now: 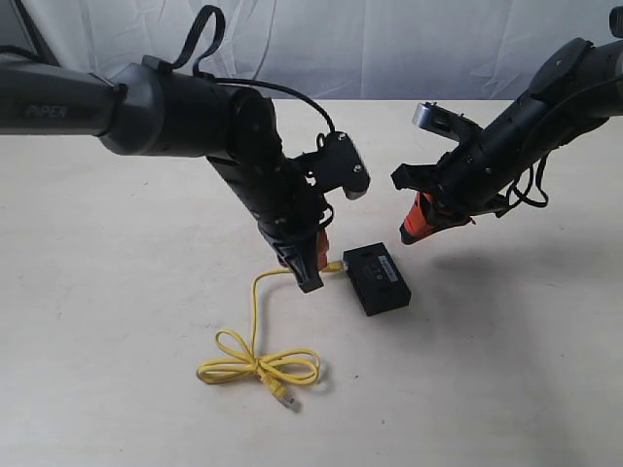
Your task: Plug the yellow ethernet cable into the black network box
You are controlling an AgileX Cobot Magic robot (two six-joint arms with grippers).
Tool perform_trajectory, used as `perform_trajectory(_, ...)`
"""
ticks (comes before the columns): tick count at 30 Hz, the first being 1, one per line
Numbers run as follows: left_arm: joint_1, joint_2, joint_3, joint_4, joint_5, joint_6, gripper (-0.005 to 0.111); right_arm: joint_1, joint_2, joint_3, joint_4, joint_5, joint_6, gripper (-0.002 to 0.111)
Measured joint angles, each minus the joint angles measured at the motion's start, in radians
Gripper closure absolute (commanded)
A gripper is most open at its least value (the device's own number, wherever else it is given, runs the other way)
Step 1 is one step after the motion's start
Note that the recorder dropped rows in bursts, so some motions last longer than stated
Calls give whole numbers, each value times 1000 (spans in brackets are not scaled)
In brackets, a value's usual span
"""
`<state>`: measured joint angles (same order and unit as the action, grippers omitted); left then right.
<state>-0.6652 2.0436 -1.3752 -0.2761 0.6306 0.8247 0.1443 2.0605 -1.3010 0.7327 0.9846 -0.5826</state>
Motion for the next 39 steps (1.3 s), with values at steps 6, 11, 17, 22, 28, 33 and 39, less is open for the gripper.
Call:
perform_trajectory(6, 0, -38, 0, 13, 33, -21, 96, 0, 0, 0, 0, 0, 0, 109)
perform_trajectory(11, 0, -44, 0, 43, 48, -71, 107, 0, 0, 0, 0, 0, 0, 109)
perform_trajectory(17, 0, -44, 0, 47, 66, -83, 107, 0, 0, 0, 0, -2, 0, 109)
perform_trajectory(22, 36, -44, 0, 41, 82, -143, 107, 0, 0, 0, 0, -4, 0, 109)
perform_trajectory(28, 115, -44, 0, 41, 157, -239, 107, 0, 0, 0, 14, 14, 0, 109)
perform_trajectory(33, 169, -44, 0, 41, 225, -327, 107, 0, -2, 0, 30, 45, 0, 109)
perform_trajectory(39, 227, -44, 0, 46, 248, -486, 107, 0, -30, 2, 33, 74, 0, 109)
